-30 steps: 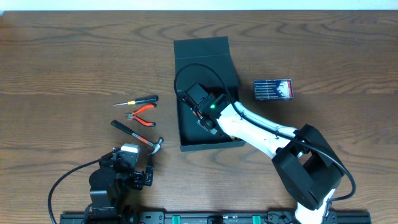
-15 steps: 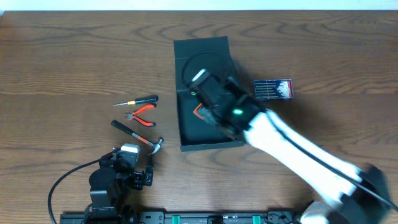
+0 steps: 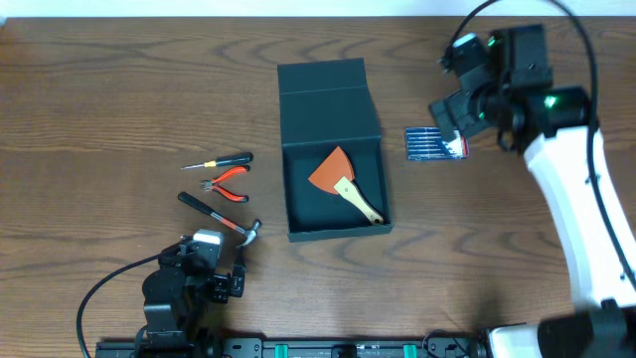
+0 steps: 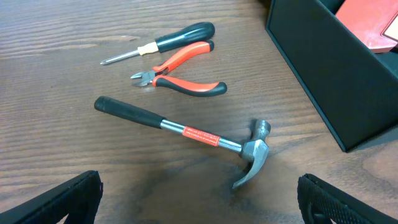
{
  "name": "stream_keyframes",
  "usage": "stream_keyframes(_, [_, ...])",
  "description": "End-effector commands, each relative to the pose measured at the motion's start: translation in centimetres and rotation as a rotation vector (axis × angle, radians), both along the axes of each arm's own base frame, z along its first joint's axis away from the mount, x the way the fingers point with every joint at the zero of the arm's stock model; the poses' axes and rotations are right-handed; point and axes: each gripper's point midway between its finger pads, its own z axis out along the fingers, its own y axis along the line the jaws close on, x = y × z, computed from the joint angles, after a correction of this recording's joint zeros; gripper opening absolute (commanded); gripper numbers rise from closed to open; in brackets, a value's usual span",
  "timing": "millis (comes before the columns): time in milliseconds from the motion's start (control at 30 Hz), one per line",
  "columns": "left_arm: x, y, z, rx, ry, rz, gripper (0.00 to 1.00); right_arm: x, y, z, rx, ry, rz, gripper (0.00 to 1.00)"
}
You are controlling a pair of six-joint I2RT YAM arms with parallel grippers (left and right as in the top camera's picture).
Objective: Pack container
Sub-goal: 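Open the right gripper, release the scraper, and withdraw toward the screwdriver case, then grasp the clear screwdriver-set case with the right gripper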
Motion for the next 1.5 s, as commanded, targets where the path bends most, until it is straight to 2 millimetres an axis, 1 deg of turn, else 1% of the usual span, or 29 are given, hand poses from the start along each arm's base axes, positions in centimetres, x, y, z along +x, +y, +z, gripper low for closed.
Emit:
stream_keyframes(0, [0.1,0.3,-0.2,0.015,-0.003,0.006,0.98,1.4,0.4,-1.9,0.052,0.065,0.043,0.99])
stream_keyframes(100, [0.1,0.3,-0.2,0.015,-0.003,0.006,0.98,2.8,0.1,-4.6,0.022,0.115,0.044,0.99])
stream_keyframes(233, [0.1,0.3,-0.2,0.015,-0.003,0.006,0.99,4.1,0.2,-8.5,0.005,0.186,0.060,0.99])
stream_keyframes(300, [0.1,0.3,-0.2,0.015,-0.003,0.006,0.98,4.5,0.5,-10.3,0.016,0.214,0.068,0.99])
stream_keyframes(367, [0.1,0.3,-0.2,0.015,-0.003,0.006,0.98,4.7,1.1,-11.6,0.047,0.238,0.093,0.99])
stream_keyframes(400, [0.1,0.3,-0.2,0.015,-0.003,0.006,0.99,4.7,1.4,-12.0,0.064,0.249,0.102,0.97])
stream_keyframes(500, [0.1,0.3,-0.2,0.015,-0.003,0.006,0.99,4.6,2.1,-13.4,0.127,0.287,0.121,0.81])
stream_keyframes(600, [0.1,0.3,-0.2,0.015,-0.003,0.006,0.99,4.6,2.3,-14.6,0.162,0.314,0.124,0.69])
stream_keyframes(633, [0.1,0.3,-0.2,0.015,-0.003,0.006,0.99,4.7,2.1,-15.0,0.163,0.318,0.118,0.67])
stream_keyframes(667, [0.1,0.3,-0.2,0.015,-0.003,0.006,0.98,4.9,2.1,-15.2,0.164,0.318,0.115,0.63])
stream_keyframes(800, [0.1,0.3,-0.2,0.015,-0.003,0.006,0.99,6.0,1.6,-15.8,0.170,0.296,0.070,0.34])
stream_keyframes(867, [0.1,0.3,-0.2,0.015,-0.003,0.006,0.99,6.8,0.9,-15.9,0.166,0.275,0.029,0.20])
stream_keyframes(933, [0.1,0.3,-0.2,0.015,-0.003,0.006,0.99,7.5,0.0,-16.0,0.161,0.255,-0.016,0.09])
stream_keyframes(1000, [0.1,0.3,-0.2,0.015,-0.003,0.006,0.98,8.1,-0.5,-16.1,0.172,0.241,-0.045,0.01])
stream_keyframes(1067, [0.1,0.3,-0.2,0.015,-0.003,0.006,0.98,8.3,-1.0,-16.6,0.176,0.244,-0.069,0.01])
stream_keyframes(1233, [0.1,0.3,-0.2,0.015,-0.003,0.006,0.98,7.9,-2.7,-18.9,0.139,0.295,-0.123,0.01])
stream_keyframes(1333, [0.1,0.3,-0.2,0.015,-0.003,0.006,0.99,7.9,-3.1,-19.6,0.131,0.305,-0.135,0.01])
stream_keyframes(1467, [0.1,0.3,-0.2,0.015,-0.003,0.006,0.98,8.0,-3.6,-20.1,0.108,0.305,-0.150,0.01])
